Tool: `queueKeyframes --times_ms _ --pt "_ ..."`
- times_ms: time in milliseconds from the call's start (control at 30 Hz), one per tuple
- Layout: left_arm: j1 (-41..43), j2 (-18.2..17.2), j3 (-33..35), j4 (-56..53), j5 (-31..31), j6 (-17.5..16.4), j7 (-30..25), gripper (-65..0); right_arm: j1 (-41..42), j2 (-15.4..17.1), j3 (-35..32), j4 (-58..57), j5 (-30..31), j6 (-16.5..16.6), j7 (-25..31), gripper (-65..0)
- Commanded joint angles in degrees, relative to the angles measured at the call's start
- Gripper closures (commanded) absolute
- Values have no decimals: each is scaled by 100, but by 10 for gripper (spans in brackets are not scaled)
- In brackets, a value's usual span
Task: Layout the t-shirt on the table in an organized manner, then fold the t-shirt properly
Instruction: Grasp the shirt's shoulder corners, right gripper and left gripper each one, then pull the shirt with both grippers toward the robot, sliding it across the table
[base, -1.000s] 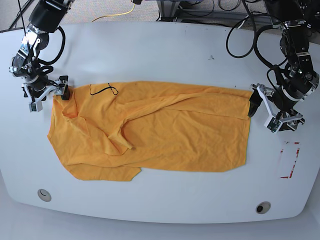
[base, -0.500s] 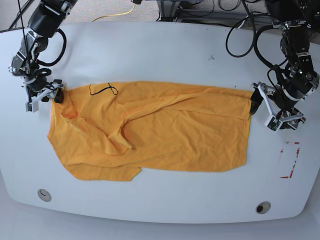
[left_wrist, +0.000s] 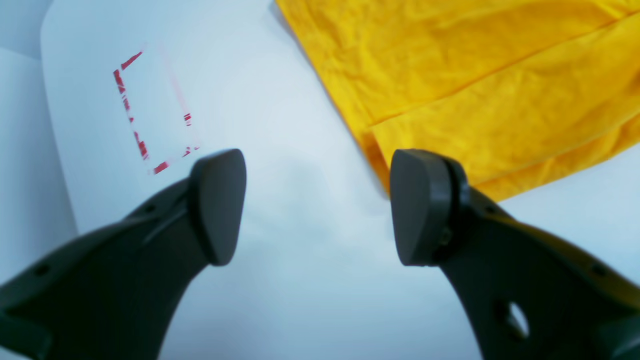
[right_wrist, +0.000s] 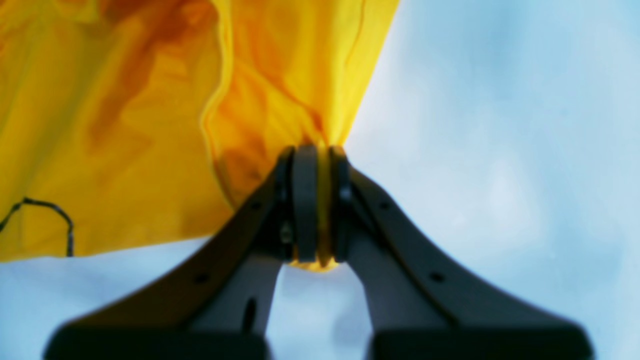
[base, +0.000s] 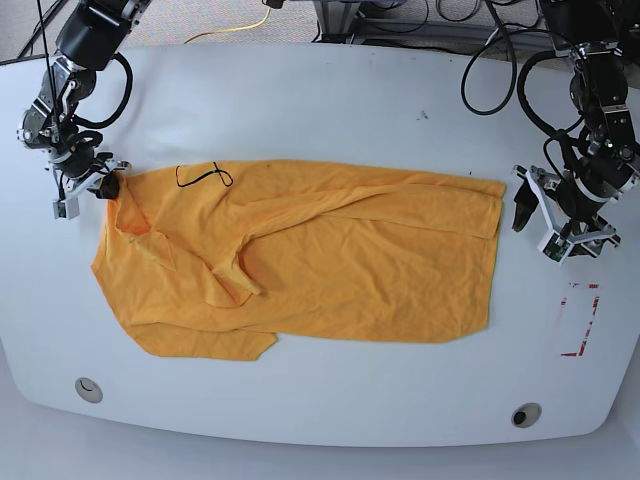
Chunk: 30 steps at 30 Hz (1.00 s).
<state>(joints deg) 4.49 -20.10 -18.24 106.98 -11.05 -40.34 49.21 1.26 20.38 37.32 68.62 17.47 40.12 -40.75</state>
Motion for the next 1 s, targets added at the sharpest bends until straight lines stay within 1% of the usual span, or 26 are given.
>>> queueKeyframes --times_ms 0,200,333,433,567,600,733,833,967 --pt "30 -113 -150 102 -51 34 -117 -401 -7 120 26 237 -73 -12 -131 0" --pt "83 -69 -519 76 -51 34 -99 -401 -165 111 9 395 -82 -12 -131 0" --pt "197 115 -695 85 -51 34 -117 -407 -165 94 9 395 -82 -12 -131 0" --pt "223 159 -721 58 -42 34 -117 -408 -174 67 9 413 -82 -12 -131 0" --pt "223 168 -457 -144 -42 34 -117 -418 -174 59 9 422 -82 -12 -131 0" --pt "223 168 -369 -197 -51 34 -117 -429 -174 59 9 422 -82 -12 -131 0" --pt "197 221 -79 -425 -51 34 -125 -507 -174 59 9 422 -82 -12 -131 0" --pt "188 344 -18 -601 -51 34 -125 -511 -174 59 9 422 -82 -12 -131 0" --pt "74 379 17 -874 -42 34 -125 -512 -165 59 9 422 -73 -12 -131 0"
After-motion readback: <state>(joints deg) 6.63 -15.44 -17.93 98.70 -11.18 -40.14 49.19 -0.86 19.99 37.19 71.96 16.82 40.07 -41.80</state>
